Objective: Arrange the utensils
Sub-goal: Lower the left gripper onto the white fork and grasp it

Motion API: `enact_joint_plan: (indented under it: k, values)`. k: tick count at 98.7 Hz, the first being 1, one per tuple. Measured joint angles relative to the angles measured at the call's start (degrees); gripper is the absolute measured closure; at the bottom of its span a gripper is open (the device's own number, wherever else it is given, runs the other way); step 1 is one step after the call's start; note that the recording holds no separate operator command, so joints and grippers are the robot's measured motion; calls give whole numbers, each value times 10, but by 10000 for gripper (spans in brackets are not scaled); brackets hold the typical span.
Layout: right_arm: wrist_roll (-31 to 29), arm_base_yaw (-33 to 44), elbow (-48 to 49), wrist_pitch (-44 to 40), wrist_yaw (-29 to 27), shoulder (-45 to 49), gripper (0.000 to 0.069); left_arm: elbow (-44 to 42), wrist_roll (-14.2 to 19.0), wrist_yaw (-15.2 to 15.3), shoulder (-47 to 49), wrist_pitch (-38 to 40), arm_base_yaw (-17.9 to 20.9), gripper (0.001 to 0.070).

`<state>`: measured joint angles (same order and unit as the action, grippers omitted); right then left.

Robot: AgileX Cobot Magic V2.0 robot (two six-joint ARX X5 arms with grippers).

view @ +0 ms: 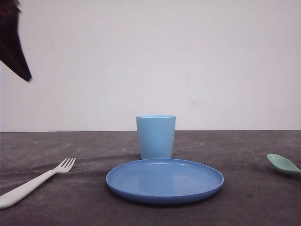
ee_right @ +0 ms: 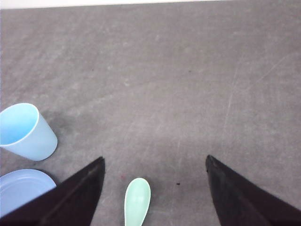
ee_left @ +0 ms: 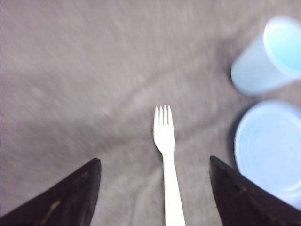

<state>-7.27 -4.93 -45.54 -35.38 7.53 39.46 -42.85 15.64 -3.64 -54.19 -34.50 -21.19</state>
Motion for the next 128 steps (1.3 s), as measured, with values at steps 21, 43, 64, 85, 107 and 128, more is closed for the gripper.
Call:
enact_joint_plan:
  k: [21,43,64,85,107,128]
  values:
    - [0,0,0,-2,0,8,266,0,19,39,-91,8,-52,271]
    - [0,0,0,-2,0,15,266,0,37,50,-187,39,-94,271]
    - [0,0,0,-2,0,18,266,0,53,73,-245,71,-113,280]
    - [0,0,0,-2,0,18,266,0,61,80,-272,92,-114,430]
    - [0,0,0,-2,0,18,266,0,69,81,-285,103,-114,594]
    - [0,0,0,-2,0,18,266,-11,71,83,-304,103,-115,632]
